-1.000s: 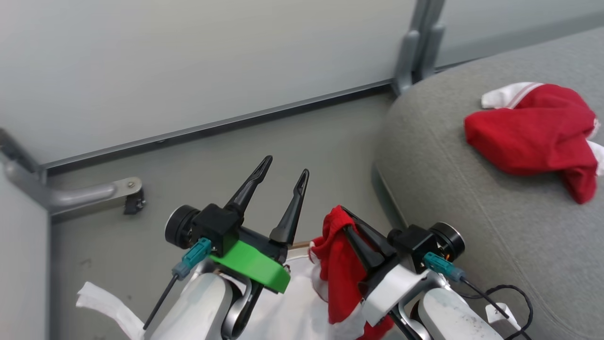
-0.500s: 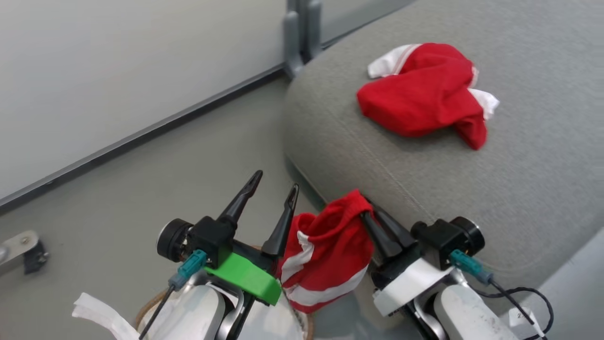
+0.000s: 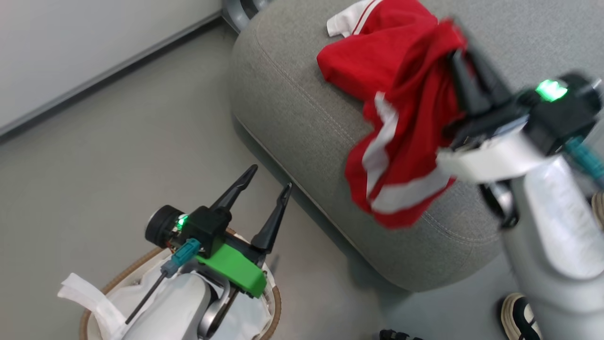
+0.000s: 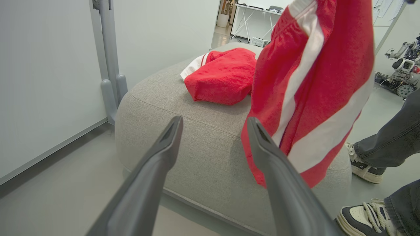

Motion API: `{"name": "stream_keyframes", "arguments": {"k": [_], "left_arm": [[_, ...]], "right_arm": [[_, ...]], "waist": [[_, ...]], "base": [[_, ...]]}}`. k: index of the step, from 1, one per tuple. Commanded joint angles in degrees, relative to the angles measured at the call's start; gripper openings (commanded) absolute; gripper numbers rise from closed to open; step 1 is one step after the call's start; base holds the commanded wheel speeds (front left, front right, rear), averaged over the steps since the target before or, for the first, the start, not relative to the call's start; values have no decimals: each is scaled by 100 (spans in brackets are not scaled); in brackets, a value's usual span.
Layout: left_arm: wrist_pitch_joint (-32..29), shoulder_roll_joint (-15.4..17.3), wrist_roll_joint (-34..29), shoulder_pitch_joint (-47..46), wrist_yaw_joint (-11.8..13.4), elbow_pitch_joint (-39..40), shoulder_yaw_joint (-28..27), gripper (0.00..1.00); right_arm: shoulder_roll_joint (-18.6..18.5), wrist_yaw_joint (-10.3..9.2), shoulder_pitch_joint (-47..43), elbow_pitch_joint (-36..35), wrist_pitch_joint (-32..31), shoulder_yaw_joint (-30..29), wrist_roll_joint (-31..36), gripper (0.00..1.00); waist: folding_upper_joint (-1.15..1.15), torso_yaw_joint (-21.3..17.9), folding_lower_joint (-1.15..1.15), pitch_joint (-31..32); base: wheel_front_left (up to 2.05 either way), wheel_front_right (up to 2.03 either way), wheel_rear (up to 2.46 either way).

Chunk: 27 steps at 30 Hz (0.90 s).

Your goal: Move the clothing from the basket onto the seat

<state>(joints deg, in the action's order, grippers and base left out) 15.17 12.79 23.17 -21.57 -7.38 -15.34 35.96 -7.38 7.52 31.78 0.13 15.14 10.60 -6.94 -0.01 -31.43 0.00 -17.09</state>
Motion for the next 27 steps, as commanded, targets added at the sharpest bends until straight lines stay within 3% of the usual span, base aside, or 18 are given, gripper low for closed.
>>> {"name": "stream_keyframes", "arguments": {"k": [1, 8, 16, 20, 27], "left_arm": [[-4, 125, 21, -66, -19, 24, -32, 100], [-4, 385, -30, -34, -19, 169, -118, 100], [-4, 567, -131, -126, -19, 354, -284, 100], [-4, 595, -136, -270, -19, 445, -304, 100], [-4, 670, -145, -474, -19, 482, -202, 100]], "right_arm": [[-104, -6, 361, -87, 1, -84, 83, 0], [-846, -6, 2189, 86, 0, -550, 388, 0], [-1438, -7, 3468, 1233, 0, -1192, 1010, 0], [-1450, -7, 3457, 1840, 0, -1714, 1312, 0], [-1019, -7, 2738, 2591, 1, -2292, 1481, 0]], "waist": [[1, -89, 0, -390], [1, -81, 0, -746], [1, 131, 0, -1185], [1, 410, 0, -1465], [1, 740, 0, -1838]], "base": [[6, 6, 6], [0, 0, 0], [0, 0, 0], [0, 0, 0], [0, 0, 0]]}}
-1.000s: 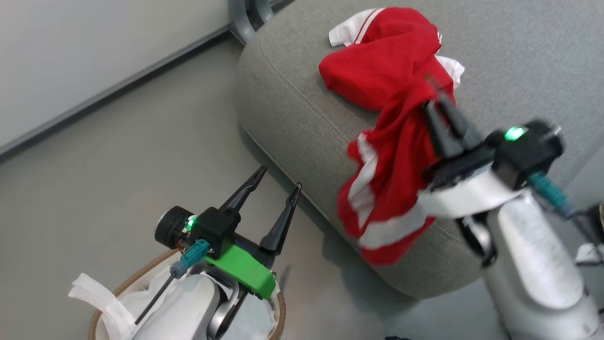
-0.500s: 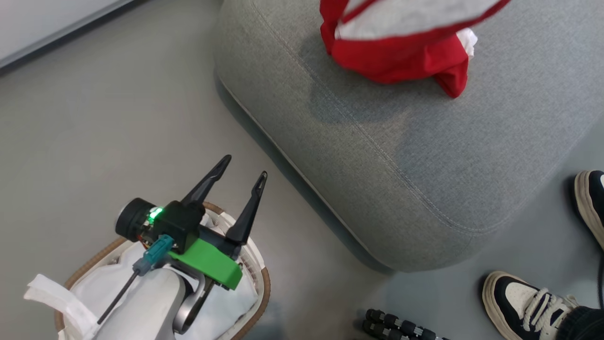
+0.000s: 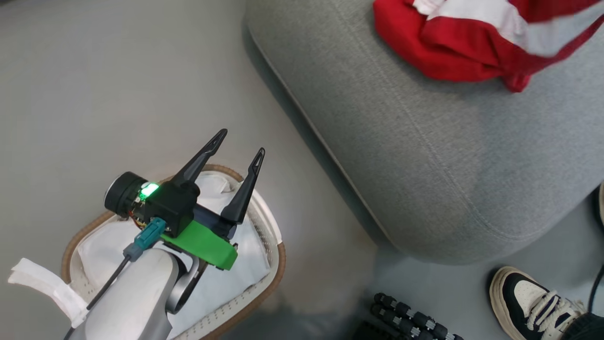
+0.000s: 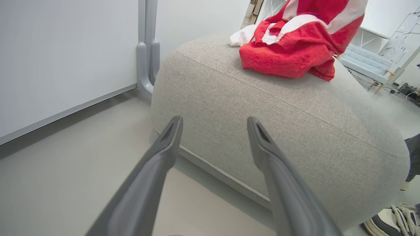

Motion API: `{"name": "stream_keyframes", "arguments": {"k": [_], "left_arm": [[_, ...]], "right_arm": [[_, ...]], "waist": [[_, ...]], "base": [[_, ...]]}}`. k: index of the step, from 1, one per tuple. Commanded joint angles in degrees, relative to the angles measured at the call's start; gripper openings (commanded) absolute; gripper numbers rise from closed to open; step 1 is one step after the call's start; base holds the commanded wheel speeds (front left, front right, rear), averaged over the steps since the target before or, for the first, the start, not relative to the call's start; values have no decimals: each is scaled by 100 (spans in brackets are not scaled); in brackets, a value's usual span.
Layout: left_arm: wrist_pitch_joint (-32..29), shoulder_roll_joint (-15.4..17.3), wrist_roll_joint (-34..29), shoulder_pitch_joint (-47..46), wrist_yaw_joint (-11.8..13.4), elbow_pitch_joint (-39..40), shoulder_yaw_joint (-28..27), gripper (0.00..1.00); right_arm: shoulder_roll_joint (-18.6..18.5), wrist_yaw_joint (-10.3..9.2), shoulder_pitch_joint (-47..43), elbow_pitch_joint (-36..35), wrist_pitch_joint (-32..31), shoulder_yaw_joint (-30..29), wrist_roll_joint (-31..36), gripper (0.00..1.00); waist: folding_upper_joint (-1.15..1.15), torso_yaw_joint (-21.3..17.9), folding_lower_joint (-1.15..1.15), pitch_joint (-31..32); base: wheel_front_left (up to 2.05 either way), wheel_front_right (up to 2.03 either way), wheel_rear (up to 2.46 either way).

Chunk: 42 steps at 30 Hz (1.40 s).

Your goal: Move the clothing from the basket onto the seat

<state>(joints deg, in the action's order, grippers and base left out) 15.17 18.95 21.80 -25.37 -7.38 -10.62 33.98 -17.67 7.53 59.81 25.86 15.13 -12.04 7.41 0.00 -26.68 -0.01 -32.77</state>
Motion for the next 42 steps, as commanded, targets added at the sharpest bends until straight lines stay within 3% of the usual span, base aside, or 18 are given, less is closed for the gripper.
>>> {"name": "stream_keyframes", "arguments": {"k": [1, 8, 9, 10, 11, 12, 27, 34, 42], "left_arm": [[-4, 74, -4, -114, -19, -2, -4, 100], [-4, 90, 50, -151, -19, -42, -68, 100], [-4, 92, 52, -129, -19, -50, -107, 100], [-4, 91, 58, -101, -19, -59, -133, 100], [-4, 97, 63, -69, -19, -78, -159, 100], [-4, 102, 54, -34, -19, -98, -179, 100], [-4, -431, 12, 501, -19, -512, -653, 100], [-4, -687, -60, 852, -19, -670, -1090, 100], [-4, -1021, -259, 1125, -19, -898, -1728, 100]], "right_arm": [[121, -8, -221, 135, 1, -89, 35, 0], [647, -8, -1158, 595, 1, -472, 59, 0], [708, -8, -1277, 616, 1, -539, 54, 31], [749, -8, -1381, 635, 2, -586, 54, 44], [799, -8, -1479, 633, 1, -635, 44, 82], [845, -8, -1597, 615, 1, -682, 25, 100], [920, -8, -3188, -382, 1, -679, -263, 100], [1001, -8, -3703, -842, 1, -38, -420, 100], [1132, -8, -3894, -1067, 1, 821, -714, 100]], "waist": [[0, 300, 1, -314], [0, 455, 1, -410], [0, 455, 1, -398], [0, 451, 1, -381], [0, 439, 1, -358], [0, 422, 1, -323], [0, 436, 1, 869], [0, 706, 1, 1382], [0, 1333, 1, 1801]], "base": [[0, 0, 0], [0, 0, 0], [0, 0, 0], [0, 0, 0], [0, 0, 0], [0, 0, 0], [0, 0, 0], [0, 0, 0], [0, 0, 0]]}}
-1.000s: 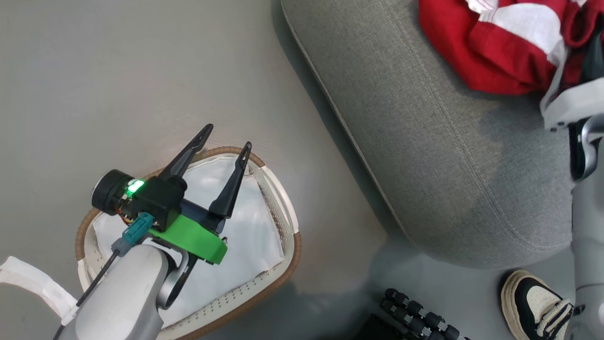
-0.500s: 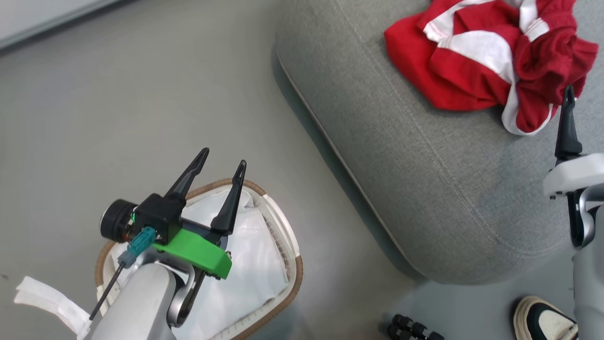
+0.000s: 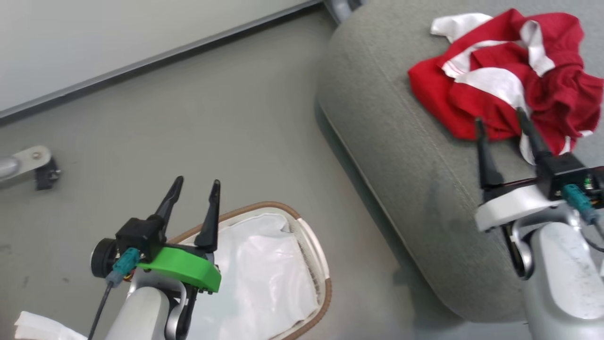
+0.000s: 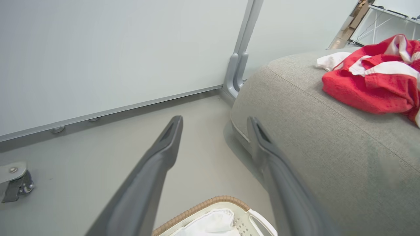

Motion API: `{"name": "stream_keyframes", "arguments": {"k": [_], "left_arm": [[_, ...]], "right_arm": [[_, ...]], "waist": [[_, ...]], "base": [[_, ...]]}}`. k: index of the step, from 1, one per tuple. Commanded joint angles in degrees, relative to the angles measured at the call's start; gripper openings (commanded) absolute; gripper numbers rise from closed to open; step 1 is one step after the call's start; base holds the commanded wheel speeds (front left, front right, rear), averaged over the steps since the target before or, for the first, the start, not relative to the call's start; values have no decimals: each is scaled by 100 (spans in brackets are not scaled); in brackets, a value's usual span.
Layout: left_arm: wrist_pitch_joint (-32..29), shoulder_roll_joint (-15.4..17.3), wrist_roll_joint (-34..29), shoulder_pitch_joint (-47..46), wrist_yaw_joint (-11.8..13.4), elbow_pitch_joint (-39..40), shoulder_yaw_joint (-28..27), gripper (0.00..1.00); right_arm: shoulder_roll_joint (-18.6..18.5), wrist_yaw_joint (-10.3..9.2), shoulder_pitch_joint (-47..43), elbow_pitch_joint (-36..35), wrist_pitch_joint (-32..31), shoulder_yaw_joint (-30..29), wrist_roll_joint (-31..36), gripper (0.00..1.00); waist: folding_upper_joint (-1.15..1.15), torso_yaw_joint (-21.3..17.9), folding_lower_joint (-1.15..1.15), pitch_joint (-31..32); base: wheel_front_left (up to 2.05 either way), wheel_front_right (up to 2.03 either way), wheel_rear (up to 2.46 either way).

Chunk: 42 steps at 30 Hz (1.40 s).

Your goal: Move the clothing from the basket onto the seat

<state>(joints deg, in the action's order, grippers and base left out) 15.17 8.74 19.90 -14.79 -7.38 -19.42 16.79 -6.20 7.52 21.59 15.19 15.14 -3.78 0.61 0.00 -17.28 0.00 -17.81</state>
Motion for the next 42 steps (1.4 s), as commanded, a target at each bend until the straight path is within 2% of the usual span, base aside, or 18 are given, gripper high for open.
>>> {"name": "stream_keyframes", "arguments": {"k": [1, 9, 19, 35, 36, 42], "left_arm": [[-4, -30, -94, 107, -19, -46, -134, 100], [-4, -243, -237, 300, -19, -334, -942, 100], [-4, -433, -510, 724, -19, -424, -1687, 100], [-4, -519, -207, 1391, -19, -385, -1793, 100], [0, -524, -217, 1333, 0, -378, -1796, 0], [-29, -594, -149, 1357, 1, -630, -1801, 0]], "right_arm": [[27, -7, -61, 32, 0, 141, -64, 100], [198, -6, -62, 274, 0, 784, -182, 100], [305, -6, -422, 372, 0, 649, -242, 100], [317, -6, -1316, 484, 0, 314, -484, 100], [337, 1, -1280, 479, 0, 317, -473, 0], [397, 1, -1412, 755, -41, 301, -557, 0]], "waist": [[0, 470, 0, 340], [0, 1032, 0, 596], [0, 1602, 0, 928], [0, 1989, 0, 1469], [0, 1937, 0, 1417], [0, 1940, 0, 1429]], "base": [[0, 0, 0], [0, 0, 0], [0, 0, 0], [0, 0, 0], [0, 0, 0], [0, 0, 0]]}}
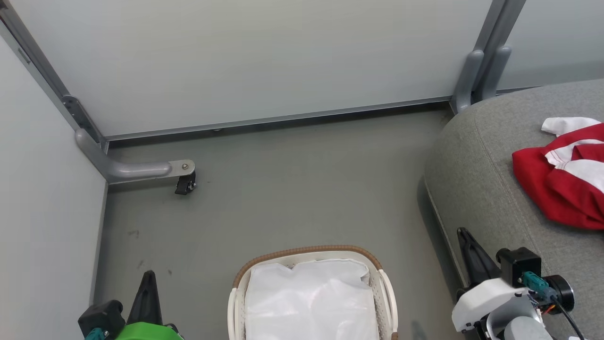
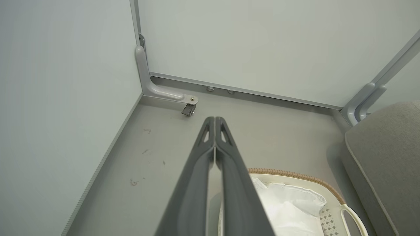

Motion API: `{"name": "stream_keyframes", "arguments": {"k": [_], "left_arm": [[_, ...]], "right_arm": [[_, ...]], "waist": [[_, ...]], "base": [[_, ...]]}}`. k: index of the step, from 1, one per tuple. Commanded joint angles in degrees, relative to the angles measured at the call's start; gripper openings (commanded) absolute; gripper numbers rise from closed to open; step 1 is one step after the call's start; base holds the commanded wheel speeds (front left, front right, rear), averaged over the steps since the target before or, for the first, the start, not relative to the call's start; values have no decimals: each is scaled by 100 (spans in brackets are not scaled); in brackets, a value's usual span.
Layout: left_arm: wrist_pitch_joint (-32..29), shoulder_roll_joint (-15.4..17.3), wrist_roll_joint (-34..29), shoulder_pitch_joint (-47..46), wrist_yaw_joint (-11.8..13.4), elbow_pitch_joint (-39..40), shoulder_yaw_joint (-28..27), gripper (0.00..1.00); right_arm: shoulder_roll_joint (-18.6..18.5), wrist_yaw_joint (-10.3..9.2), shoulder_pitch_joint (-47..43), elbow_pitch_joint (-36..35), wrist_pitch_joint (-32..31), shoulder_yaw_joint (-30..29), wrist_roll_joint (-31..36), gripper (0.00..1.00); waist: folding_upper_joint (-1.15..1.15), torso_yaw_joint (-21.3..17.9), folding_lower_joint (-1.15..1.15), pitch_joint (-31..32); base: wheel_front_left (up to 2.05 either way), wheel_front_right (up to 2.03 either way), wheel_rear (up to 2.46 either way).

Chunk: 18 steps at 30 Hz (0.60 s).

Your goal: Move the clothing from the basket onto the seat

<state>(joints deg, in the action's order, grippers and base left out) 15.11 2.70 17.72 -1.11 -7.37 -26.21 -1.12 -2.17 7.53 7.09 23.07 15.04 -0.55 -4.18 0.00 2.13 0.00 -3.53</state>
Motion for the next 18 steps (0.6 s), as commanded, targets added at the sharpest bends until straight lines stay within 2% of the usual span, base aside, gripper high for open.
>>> {"name": "stream_keyframes", "arguments": {"k": [1, 18], "left_arm": [[-54, 10, 162, -21, 0, 60, -21, 0], [-521, 15, 1781, -138, -3, 332, -140, 0]], "right_arm": [[-7, 0, 49, -30, -69, -43, -183, 0], [-24, -1, 7, -251, -520, -155, -2105, 0]], "waist": [[0, -3, 0, 3], [0, -31, 0, 48]], "base": [[0, 0, 0], [0, 0, 0]]}}
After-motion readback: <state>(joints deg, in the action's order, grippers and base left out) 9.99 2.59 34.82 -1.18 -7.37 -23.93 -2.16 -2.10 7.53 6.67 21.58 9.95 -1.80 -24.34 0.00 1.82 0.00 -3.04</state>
